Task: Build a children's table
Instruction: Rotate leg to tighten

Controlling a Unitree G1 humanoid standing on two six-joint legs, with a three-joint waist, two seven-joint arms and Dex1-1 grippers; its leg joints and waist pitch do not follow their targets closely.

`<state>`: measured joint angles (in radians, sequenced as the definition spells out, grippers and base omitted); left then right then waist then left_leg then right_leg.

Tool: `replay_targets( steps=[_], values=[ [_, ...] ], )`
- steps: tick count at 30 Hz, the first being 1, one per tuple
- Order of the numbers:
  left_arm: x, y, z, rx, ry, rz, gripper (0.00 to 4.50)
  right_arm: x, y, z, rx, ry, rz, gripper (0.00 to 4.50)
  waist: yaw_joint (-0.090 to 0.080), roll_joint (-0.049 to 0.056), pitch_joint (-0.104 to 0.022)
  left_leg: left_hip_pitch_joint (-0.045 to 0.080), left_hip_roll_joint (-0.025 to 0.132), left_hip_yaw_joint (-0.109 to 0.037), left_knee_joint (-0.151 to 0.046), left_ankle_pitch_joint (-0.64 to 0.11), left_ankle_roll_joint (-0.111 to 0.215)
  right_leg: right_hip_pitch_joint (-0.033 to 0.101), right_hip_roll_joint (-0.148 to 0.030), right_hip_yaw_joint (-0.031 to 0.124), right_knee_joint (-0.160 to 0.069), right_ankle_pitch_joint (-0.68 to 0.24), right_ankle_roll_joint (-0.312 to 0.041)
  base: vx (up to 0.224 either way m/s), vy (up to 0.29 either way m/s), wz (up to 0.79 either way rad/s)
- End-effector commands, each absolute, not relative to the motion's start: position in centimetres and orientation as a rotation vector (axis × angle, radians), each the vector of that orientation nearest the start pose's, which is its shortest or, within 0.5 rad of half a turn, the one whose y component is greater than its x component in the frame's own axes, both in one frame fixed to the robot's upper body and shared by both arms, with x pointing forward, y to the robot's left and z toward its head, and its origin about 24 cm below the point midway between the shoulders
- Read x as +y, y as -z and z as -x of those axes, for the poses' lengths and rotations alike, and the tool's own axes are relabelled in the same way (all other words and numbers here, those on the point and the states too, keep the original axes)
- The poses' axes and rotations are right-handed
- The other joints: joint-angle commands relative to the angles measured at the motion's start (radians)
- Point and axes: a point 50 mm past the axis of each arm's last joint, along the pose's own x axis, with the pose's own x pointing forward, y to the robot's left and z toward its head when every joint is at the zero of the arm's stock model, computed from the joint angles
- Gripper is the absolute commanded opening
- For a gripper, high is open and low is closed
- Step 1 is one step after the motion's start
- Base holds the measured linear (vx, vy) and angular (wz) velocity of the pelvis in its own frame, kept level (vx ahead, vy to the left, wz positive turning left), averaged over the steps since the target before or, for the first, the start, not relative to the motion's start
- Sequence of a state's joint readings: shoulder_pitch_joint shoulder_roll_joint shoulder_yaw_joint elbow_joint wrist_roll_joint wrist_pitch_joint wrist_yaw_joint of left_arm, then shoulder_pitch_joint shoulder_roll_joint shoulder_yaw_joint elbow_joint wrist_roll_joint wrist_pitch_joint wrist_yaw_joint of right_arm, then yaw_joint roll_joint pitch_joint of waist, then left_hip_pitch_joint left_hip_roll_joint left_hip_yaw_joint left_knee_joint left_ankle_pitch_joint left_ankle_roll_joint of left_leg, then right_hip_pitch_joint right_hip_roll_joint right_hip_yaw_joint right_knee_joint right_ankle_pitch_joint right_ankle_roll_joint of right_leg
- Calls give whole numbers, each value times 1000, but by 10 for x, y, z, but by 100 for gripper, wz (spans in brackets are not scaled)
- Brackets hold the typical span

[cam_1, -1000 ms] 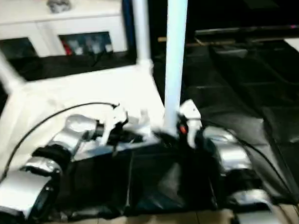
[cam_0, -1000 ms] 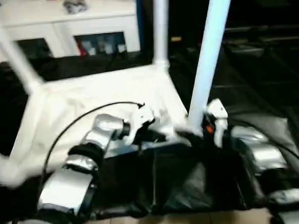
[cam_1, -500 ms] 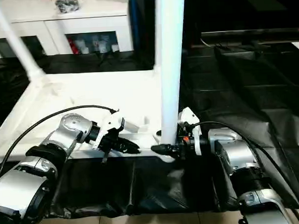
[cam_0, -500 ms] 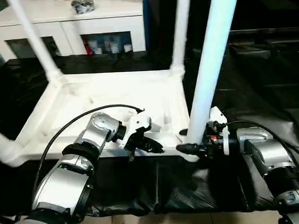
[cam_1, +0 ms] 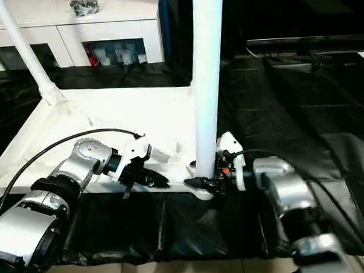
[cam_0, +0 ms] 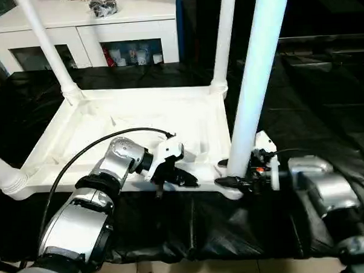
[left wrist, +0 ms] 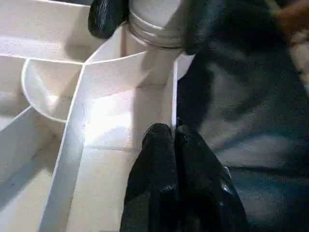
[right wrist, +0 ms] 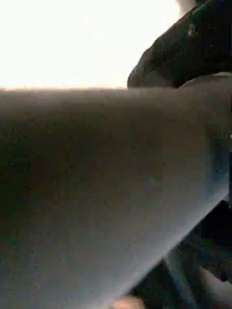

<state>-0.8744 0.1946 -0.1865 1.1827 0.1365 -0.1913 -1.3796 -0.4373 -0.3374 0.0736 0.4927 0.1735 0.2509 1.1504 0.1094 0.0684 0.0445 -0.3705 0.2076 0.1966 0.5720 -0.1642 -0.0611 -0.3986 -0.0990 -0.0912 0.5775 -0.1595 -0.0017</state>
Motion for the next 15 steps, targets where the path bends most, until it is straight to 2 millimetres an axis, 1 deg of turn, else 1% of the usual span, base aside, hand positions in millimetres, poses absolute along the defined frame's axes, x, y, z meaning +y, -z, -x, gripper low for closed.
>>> replay_targets(
  steps=[1, 2, 3, 4, 5, 6, 7, 8, 9, 10, 12, 13, 14, 15],
  values=[
    [67, -66, -348, 335, 1437, -303, 0, -129, -24, -308, 407, -961, -61, 272, -8, -20, -58, 20, 23, -14, -64, -294, 40, 40, -54, 34, -85, -432, -185, 0, 0, 0],
    [66, -66, -348, 334, 1435, -301, 0, -129, -24, -309, 408, -950, -62, 271, -16, -17, -56, 23, 20, -17, -65, -314, 22, 35, -57, 32, -88, -479, -176, 0, 0, 0],
    [59, -66, -349, 323, 1412, -282, 0, -126, -21, -315, 402, -843, -93, 270, -23, -19, -55, 22, 18, -19, -66, -324, 19, 39, -56, 29, -95, -516, -156, 0, 0, 0],
    [59, -66, -349, 323, 1411, -281, 0, -126, -21, -315, 402, -839, -94, 266, -30, -16, -54, 24, 17, -19, -66, -333, 20, 35, -54, 29, -100, -525, -148, 0, 0, 0],
    [52, -66, -348, 312, 1402, -265, 0, -124, -20, -320, 395, -759, -118, 263, -32, -11, -54, 26, 16, -19, -65, -340, 23, 35, -53, 28, -101, -525, -146, 0, 0, 0],
    [47, -66, -347, 302, 1397, -255, 0, -123, -19, -323, 391, -703, -136, 263, -36, -14, -54, 23, 17, -18, -66, -340, 24, 35, -54, 30, -103, -519, -145, 0, 0, 0],
    [41, -65, -347, 293, 1386, -245, 0, -119, -19, -326, 387, -658, -157, 262, -47, -9, -57, 16, 15, -22, -69, -338, 19, 39, -53, 28, -97, -487, -150, 0, 0, 0],
    [38, -65, -346, 288, 1379, -242, 0, -116, -18, -327, 385, -629, -170, 262, -47, -9, -57, 16, 15, -22, -69, -338, 19, 39, -53, 28, -97, -487, -150, 0, 0, 0],
    [34, -65, -346, 281, 1370, -240, 0, -112, -18, -328, 385, -604, -178, 262, -54, -7, -58, 18, 13, -21, -67, -346, 21, 38, -51, 28, -97, -466, -156, 0, 0, 0],
    [30, -64, -346, 274, 1349, -239, 0, -107, -17, -330, 381, -576, -173, 262, -62, -11, -59, 16, 12, -19, -65, -342, 30, 39, -50, 30, -95, -434, -168, 0, 0, 0],
    [28, -64, -346, 270, 1338, -242, 0, -104, -18, -331, 369, -567, -149, 262, -64, -10, -61, 15, 11, -17, -64, -327, 41, 41, -50, 30, -93, -410, -176, 0, 0, 0],
    [29, -63, -346, 272, 1334, -256, 0, -102, -19, -330, 346, -576, -107, 262, -65, -8, -62, 15, 12, -16, -63, -319, 46, 42, -50, 31, -92, -390, -182, 0, 0, 0],
    [29, -63, -346, 272, 1334, -257, 0, -102, -19, -330, 345, -577, -105, 296, -65, -8, -62, 15, 12, -16, -63, -319, 46, 42, -50, 31, -92, -390, -182, 0, 0, 0],
    [29, -62, -345, 274, 1333, -264, 0, -102, -19, -330, 341, -576, -99, 296, -66, -8, -62, 12, 12, -16, -63, -311, 52, 45, -49, 31, -89, -367, -189, 0, 0, 0]
  ],
)
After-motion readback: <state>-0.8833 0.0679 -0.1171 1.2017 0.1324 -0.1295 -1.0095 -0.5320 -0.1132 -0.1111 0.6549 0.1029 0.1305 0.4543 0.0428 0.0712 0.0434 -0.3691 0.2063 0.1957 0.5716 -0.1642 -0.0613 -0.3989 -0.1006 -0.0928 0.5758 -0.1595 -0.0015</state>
